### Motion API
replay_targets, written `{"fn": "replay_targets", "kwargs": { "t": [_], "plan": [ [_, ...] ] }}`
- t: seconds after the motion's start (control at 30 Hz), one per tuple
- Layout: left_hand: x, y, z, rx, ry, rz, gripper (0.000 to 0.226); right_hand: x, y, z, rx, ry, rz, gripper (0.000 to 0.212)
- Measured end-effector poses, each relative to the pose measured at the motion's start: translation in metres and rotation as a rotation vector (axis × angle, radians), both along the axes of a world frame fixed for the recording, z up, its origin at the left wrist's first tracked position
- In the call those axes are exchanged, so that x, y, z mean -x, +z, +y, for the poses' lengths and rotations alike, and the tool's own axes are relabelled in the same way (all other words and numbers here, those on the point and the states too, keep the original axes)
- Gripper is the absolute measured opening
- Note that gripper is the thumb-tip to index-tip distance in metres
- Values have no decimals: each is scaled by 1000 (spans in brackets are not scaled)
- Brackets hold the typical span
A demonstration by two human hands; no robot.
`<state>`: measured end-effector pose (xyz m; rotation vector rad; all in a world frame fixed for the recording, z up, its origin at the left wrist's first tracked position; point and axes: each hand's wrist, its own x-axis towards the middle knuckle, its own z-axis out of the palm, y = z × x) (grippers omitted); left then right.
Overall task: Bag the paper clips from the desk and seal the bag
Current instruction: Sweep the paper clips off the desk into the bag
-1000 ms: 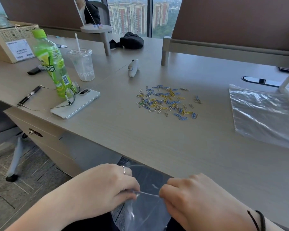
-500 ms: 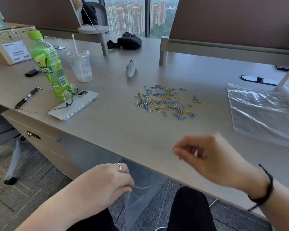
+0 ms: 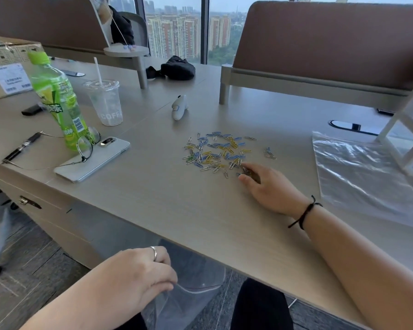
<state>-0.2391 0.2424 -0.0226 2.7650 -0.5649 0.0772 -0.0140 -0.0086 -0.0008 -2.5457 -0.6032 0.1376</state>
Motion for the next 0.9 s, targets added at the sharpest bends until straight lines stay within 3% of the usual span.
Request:
{"fn": "replay_targets", "kwargs": {
  "t": [0.13, 0.5, 0.9],
  "plan": [
    [0, 0, -2, -2, -5, -9, 19, -1, 4, 7, -193, -17, 39, 33],
    [2, 0, -3, -1, -10, -14, 16, 33, 6, 42, -886, 38, 508, 49],
    [2, 6, -9, 48, 0, -60, 25, 109, 11, 65, -974, 180, 877, 63]
  ]
}}
